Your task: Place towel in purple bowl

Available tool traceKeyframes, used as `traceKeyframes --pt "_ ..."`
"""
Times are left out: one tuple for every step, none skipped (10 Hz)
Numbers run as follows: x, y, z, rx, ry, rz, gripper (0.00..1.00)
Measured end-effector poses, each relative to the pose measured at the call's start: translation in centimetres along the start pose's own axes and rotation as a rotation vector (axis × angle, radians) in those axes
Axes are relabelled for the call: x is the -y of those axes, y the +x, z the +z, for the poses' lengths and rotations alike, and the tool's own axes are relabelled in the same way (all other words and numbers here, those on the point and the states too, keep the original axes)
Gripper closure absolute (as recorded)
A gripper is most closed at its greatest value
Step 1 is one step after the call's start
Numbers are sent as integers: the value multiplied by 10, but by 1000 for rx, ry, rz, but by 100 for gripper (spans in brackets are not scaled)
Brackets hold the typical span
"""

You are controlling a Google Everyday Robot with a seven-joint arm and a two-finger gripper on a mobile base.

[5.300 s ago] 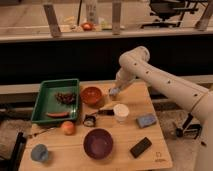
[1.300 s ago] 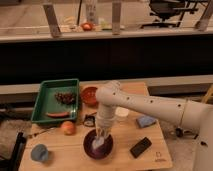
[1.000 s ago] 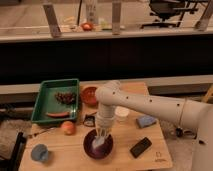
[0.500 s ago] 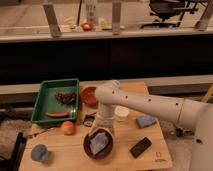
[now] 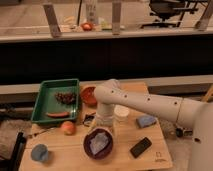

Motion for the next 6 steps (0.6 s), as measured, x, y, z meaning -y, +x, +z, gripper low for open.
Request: traceKeyframes --pt "0 0 -1 -3 4 -3 21" --pt "0 0 -2 -6 8 -6 21" --pt "1 0 -4 -9 12 -8 21" --pt "1 0 -4 -9 14 -8 21" --pt "1 0 -4 -9 14 -8 21" --pt "1 0 -4 -9 14 -10 21"
